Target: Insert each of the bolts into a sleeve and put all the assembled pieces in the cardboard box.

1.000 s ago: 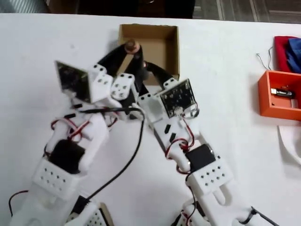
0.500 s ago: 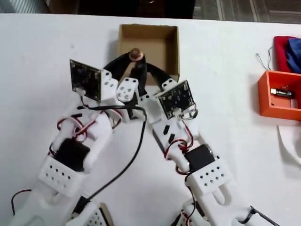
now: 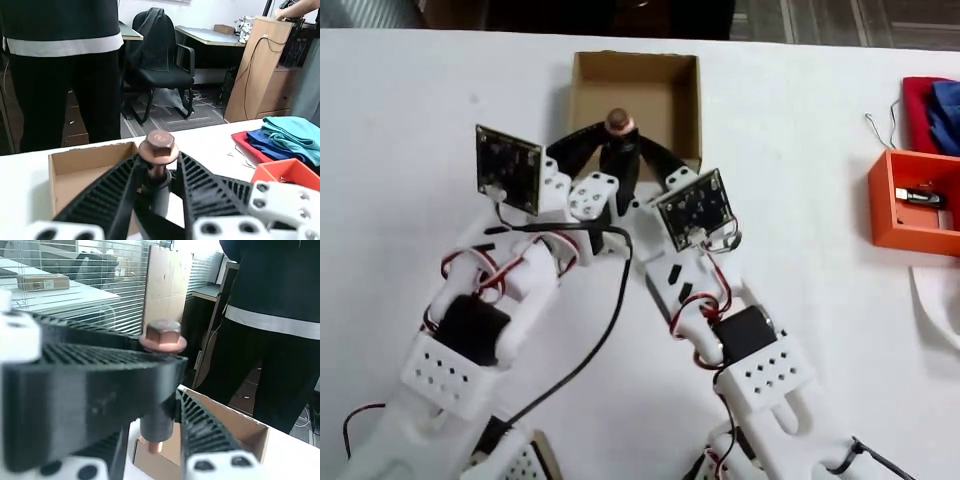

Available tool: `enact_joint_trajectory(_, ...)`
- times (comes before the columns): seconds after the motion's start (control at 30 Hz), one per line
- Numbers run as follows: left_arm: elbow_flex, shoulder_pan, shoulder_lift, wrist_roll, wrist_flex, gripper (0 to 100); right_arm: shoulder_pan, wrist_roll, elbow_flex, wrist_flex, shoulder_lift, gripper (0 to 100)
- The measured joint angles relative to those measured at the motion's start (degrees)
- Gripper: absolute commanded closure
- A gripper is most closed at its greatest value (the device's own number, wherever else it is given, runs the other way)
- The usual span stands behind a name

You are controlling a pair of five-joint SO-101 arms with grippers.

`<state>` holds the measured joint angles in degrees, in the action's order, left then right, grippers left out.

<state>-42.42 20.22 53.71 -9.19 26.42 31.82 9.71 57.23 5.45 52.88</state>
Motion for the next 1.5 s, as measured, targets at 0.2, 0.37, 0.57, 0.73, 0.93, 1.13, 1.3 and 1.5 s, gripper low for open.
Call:
enact_joint_trajectory(0.2, 0.2, 0.0, 0.1, 9.2, 0.0, 89, -0.1, 0.0, 0.0, 0.0, -0.1, 97.5)
enact_joint_trajectory(0.37, 0.8, 0.0, 0.1, 10.7, 0.0, 89, -0.1, 0.0, 0.0, 0.0, -0.1, 97.5)
enact_joint_trajectory(0.57, 1.0, -0.1, 0.1, 10.8, 3.4, 89, -0.2, 0.0, 0.0, 0.0, 0.0, 97.5)
enact_joint_trajectory(0.73, 1.8, -0.1, 0.2, 10.9, 7.0, 88, 0.2, 0.0, 0.1, 0.0, -0.1, 97.5)
enact_joint_trajectory(0.93, 3.2, -0.1, 0.2, 10.9, 8.1, 88, 0.2, 0.0, 0.1, 0.0, -0.1, 97.5)
enact_joint_trajectory(1.13, 5.0, -0.1, 0.0, 10.9, 8.4, 89, 0.0, -0.1, 0.0, 0.0, 0.0, 97.5)
enact_joint_trajectory(1.3, 5.0, -0.1, 0.0, 10.9, 9.2, 88, 0.0, -0.1, 0.0, 0.0, 0.0, 97.5)
enact_joint_trajectory(1.5, 5.1, -0.1, 0.0, 10.9, 9.2, 88, 0.0, -0.1, 0.0, 0.0, 0.0, 97.5)
